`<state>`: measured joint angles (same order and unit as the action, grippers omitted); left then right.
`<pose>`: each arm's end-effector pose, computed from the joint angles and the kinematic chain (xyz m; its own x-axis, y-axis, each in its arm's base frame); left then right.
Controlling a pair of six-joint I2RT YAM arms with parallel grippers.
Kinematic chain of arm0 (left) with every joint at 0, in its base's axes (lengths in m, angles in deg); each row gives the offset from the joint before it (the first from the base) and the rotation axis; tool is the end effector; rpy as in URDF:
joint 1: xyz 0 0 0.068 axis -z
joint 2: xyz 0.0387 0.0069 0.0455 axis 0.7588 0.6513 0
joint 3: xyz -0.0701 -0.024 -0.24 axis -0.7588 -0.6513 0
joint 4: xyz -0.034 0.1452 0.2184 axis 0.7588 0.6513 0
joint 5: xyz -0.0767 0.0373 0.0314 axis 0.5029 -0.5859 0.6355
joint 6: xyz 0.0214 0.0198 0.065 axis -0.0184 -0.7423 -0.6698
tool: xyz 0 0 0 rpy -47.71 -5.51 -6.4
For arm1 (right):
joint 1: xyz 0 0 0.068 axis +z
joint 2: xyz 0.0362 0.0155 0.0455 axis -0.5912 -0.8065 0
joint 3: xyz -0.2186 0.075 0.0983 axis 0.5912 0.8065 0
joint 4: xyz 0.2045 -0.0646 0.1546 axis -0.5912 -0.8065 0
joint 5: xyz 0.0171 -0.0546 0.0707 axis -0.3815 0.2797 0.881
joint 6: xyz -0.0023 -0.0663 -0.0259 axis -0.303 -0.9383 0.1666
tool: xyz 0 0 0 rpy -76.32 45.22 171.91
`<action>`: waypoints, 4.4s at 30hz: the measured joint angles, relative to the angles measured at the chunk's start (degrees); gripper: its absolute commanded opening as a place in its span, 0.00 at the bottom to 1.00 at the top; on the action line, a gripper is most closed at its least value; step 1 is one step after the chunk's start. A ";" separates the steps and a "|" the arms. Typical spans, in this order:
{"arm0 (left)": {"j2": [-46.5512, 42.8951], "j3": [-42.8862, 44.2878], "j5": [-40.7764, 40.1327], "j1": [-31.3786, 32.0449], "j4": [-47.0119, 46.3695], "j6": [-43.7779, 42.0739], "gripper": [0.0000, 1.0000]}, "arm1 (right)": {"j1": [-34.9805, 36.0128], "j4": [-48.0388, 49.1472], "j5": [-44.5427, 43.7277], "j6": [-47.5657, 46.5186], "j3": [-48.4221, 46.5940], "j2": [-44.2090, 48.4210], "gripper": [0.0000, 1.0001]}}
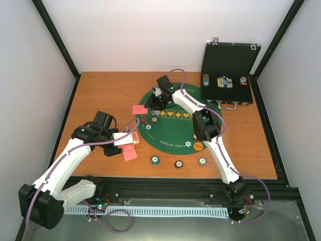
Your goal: Distribute texas hold em gaming equipment
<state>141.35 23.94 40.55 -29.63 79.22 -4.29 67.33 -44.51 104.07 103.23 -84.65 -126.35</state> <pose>0.1820 -0.0770 0.2137 -0.1584 0.9193 -0.3603 0.9419 0.2501 0.2240 0.4532 0.3122 0.1096 -0.9796 -0.0735 -0.1868 -0.1843 0.6977 0.6922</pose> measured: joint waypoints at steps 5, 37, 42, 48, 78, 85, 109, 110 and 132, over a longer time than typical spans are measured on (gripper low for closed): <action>0.00 0.00 0.02 0.00 0.13 0.02 0.32 | -0.22 -2.86 -3.45 -1.27 0.00 3.02 0.61; -0.79 2.71 1.53 0.00 1.62 1.97 0.32 | 16.70 43.34 3.28 20.02 80.11 62.97 0.70; -0.85 3.08 1.55 0.00 1.90 1.99 0.32 | 19.41 47.56 3.39 22.43 77.37 57.83 0.69; -0.87 3.10 1.55 0.00 2.62 1.99 0.32 | 22.03 50.47 3.91 24.11 73.46 51.93 0.69; -1.36 3.10 1.55 0.00 3.17 1.95 0.32 | 24.22 55.67 7.19 28.70 65.59 39.98 0.57; -1.38 3.10 1.55 0.00 3.13 1.92 0.32 | 22.03 54.75 7.82 27.74 68.04 42.66 0.54; -1.55 3.10 1.14 0.00 4.42 1.70 0.32 | 23.82 51.45 9.66 26.03 63.58 39.50 0.54; -1.53 3.10 1.09 0.00 4.46 1.60 0.32 | 23.82 51.06 9.68 25.68 63.30 39.47 0.53; -1.60 3.10 1.95 0.00 4.85 1.42 0.32 | 22.12 49.96 9.46 22.43 67.19 43.43 0.54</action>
<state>139.76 27.04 42.50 -29.63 84.07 -2.87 89.45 5.45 113.54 125.66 -17.46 -82.92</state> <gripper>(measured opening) 0.664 0.491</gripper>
